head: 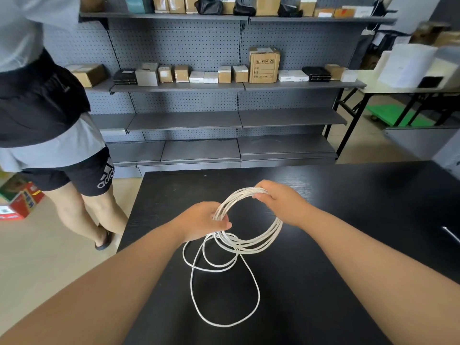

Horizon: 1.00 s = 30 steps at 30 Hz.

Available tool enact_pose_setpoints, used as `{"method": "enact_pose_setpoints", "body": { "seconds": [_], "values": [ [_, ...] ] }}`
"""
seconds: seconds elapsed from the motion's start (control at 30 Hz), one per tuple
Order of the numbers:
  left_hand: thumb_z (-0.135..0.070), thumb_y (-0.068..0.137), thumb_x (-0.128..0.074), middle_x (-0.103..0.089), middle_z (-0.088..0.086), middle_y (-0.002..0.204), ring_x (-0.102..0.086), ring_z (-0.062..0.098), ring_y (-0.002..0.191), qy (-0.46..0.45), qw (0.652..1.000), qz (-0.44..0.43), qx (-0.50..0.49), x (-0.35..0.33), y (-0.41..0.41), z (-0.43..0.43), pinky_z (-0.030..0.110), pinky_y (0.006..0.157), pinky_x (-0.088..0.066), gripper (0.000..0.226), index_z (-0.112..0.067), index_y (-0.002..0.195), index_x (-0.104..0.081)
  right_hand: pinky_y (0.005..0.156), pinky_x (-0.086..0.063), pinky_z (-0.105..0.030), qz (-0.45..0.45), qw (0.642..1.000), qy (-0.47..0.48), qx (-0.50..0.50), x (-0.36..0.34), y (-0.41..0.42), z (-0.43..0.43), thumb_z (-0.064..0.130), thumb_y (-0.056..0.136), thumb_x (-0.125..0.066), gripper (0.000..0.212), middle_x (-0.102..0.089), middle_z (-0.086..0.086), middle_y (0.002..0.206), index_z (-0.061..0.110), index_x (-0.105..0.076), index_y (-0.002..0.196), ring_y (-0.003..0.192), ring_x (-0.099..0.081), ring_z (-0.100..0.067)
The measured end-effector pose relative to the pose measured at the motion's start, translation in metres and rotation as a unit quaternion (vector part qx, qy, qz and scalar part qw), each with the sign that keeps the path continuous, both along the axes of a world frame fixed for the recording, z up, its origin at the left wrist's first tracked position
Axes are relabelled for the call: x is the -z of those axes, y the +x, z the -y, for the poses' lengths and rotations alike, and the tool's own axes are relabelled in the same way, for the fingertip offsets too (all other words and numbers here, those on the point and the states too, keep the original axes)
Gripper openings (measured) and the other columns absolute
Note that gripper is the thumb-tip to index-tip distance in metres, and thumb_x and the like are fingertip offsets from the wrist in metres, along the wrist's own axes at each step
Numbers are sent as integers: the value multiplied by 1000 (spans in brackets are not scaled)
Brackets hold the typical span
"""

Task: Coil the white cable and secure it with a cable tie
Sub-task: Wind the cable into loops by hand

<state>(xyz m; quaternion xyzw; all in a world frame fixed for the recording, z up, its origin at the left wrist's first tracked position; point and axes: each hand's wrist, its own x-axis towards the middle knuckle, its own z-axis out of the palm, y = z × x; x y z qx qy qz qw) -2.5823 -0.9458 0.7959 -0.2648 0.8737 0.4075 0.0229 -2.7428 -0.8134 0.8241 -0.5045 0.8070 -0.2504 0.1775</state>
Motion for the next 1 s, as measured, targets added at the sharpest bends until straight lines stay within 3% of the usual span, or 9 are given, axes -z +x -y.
{"method": "enact_pose_setpoints", "body": {
  "seconds": [0.17, 0.33, 0.43, 0.53, 0.63, 0.73, 0.83, 0.9, 1.0],
  "values": [
    [-28, 87, -60, -68, 8, 89, -62, 24, 86, 27, 993, -67, -89, 5, -3, -2, 32, 79, -46, 19, -10, 83, -65, 55, -32, -21, 85, 989, -84, 92, 10, 4, -2, 24, 97, -44, 12, -45, 9, 67, 18, -55, 97, 59, -41, -7],
    [-26, 91, -57, -66, 5, 88, -60, 16, 81, 91, 969, -155, -171, 19, -5, -21, 26, 72, -44, 9, -17, 92, -56, 54, -36, -25, 224, 922, -190, 251, 20, 10, 1, 23, 97, -43, 15, -43, 3, 64, 18, -56, 91, 58, -40, -15],
    [-27, 95, -51, -60, -3, 78, -63, 11, 76, 55, 961, -192, -192, 19, -11, -24, 22, 66, -45, 9, -18, 94, -52, 52, -36, -22, 289, 884, -223, 293, 22, 16, 4, 20, 96, -43, 15, -38, 0, 62, 16, -55, 87, 56, -37, -14],
    [-26, 97, -45, -57, -2, 73, -57, 11, 65, 13, 953, -218, -208, 14, -16, -19, 18, 60, -44, 12, -16, 93, -49, 59, -45, -21, 369, 841, -245, 312, 27, 26, 7, 17, 97, -41, 18, -36, 0, 61, 15, -54, 85, 55, -37, -12],
    [-30, 98, -41, -57, 5, 71, -57, 22, 67, -69, 960, -194, -187, 11, -16, -11, 32, 62, -44, 19, -12, 94, -46, 78, -52, -34, 431, 821, -214, 306, 35, 29, 4, 19, 97, -41, 21, -44, -2, 67, 16, -56, 83, 57, -46, -15],
    [-31, 98, -39, -53, 9, 70, -53, 30, 66, -146, 966, -148, -156, 7, -15, -8, 39, 60, -41, 25, -7, 96, -43, 81, -49, -37, 445, 836, -159, 279, 38, 23, -1, 23, 97, -44, 18, -56, -4, 77, 17, -56, 85, 66, -59, -18],
    [-31, 99, -37, -52, 9, 68, -51, 33, 64, -183, 968, -120, -122, -1, -16, -6, 38, 57, -38, 25, -7, 94, -41, 86, -50, -38, 385, 886, -118, 229, 37, 18, -4, 23, 95, -48, 9, -63, -3, 91, 21, -55, 90, 76, -65, -17],
    [-31, 99, -36, -49, 6, 64, -46, 29, 59, -207, 969, -103, -82, -5, -16, -5, 35, 51, -32, 24, -8, 91, -37, 83, -52, -35, 340, 913, -113, 197, 32, 16, -5, 22, 93, -52, 5, -64, 1, 96, 22, -55, 98, 77, -66, -16],
    [-31, 99, -36, -43, 3, 63, -39, 24, 58, -228, 970, -83, -12, -11, -15, -6, 33, 54, -29, 23, -11, 90, -34, 66, -52, -22, 255, 953, -85, 141, 23, 15, -3, 23, 90, -57, 20, -60, 8, 89, 23, -50, 109, 71, -61, -12]
  ]
}}
